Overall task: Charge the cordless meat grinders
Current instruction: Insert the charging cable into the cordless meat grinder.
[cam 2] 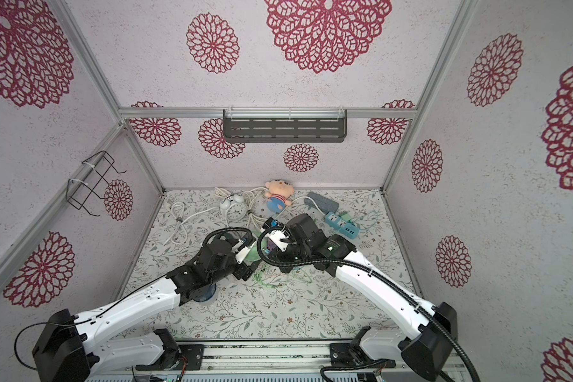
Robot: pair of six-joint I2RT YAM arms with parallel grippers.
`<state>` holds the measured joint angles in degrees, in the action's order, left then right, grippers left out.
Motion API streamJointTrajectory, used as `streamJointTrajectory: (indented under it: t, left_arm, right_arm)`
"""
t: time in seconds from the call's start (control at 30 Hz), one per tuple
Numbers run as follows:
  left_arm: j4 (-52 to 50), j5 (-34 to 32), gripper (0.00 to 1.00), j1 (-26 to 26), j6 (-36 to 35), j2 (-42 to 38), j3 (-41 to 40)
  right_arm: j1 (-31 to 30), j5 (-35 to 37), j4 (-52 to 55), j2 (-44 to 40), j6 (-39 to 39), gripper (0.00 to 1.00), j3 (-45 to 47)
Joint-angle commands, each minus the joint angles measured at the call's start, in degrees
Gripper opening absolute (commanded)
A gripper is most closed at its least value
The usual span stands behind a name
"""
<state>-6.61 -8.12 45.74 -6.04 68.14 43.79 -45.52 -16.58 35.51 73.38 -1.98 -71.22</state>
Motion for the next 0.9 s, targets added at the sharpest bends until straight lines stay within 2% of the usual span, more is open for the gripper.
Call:
streamJointTrajectory:
  t: [0.0,0.4,0.63,0.87]
  left_arm:
    - [-0.15,1.65,0.77,0.46,-3.02,-0.1,2.41]
    - [1.33,0.79,0.77,0.93,-3.85,0.57,2.44]
    - [1.78,0.94,0.76,1.58,-4.34,0.55,2.44]
    - [1.64,-0.17,0.75,3.76,-5.32,0.47,1.82]
  right_arm:
    - [0.08,-2.1,-2.9,0.11,-0.88,0.0,-3.24]
    - [0.08,-5.21,-4.46,0.02,0.13,0.0,-3.37]
    - [0.18,-4.19,-5.01,-0.32,0.51,0.0,-2.85]
    - [3.0,-6.17,-5.92,-0.87,0.69,0.0,-2.48]
